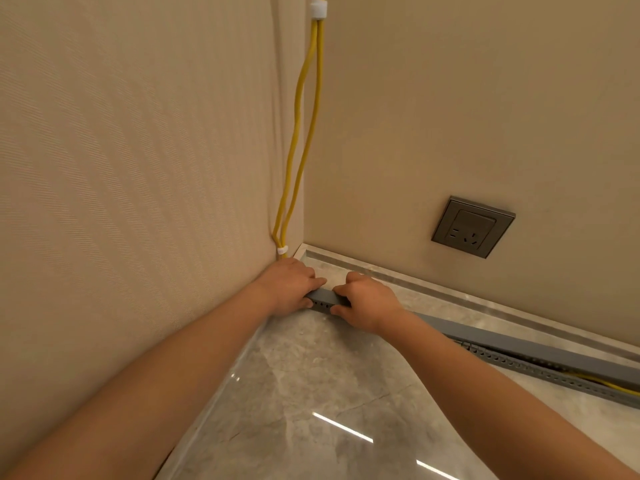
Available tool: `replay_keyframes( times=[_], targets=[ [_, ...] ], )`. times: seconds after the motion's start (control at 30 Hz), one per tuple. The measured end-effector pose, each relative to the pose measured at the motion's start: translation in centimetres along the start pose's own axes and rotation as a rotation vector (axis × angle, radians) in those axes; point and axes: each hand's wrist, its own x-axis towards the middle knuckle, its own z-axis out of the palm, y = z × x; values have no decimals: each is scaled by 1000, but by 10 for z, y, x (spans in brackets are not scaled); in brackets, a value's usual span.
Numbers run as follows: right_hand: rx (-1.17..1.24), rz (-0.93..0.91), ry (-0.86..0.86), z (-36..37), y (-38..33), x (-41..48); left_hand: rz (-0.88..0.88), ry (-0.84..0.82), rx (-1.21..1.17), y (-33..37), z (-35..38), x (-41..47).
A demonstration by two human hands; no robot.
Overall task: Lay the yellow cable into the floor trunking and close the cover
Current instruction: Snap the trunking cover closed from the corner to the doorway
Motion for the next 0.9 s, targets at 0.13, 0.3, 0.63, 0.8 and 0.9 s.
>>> replay_keyframes(
  times=[0.13,0.3,0.63,0.8,0.9],
  targets=[
    [-77,16,22,0,-7,1,7,0,85,0,-1,-1],
    [-158,16,40,3,-19,2,8,-7,133,-2,-8,-3],
    [-231,17,81,5,-21,3,-54,-12,60,0,-19,-2],
    [-106,4,75,7,-19,3,-57,-14,61,0,-19,-1],
    [-115,-30,75,9,-22,3,-59,-10,53,0,-19,-1]
  ],
)
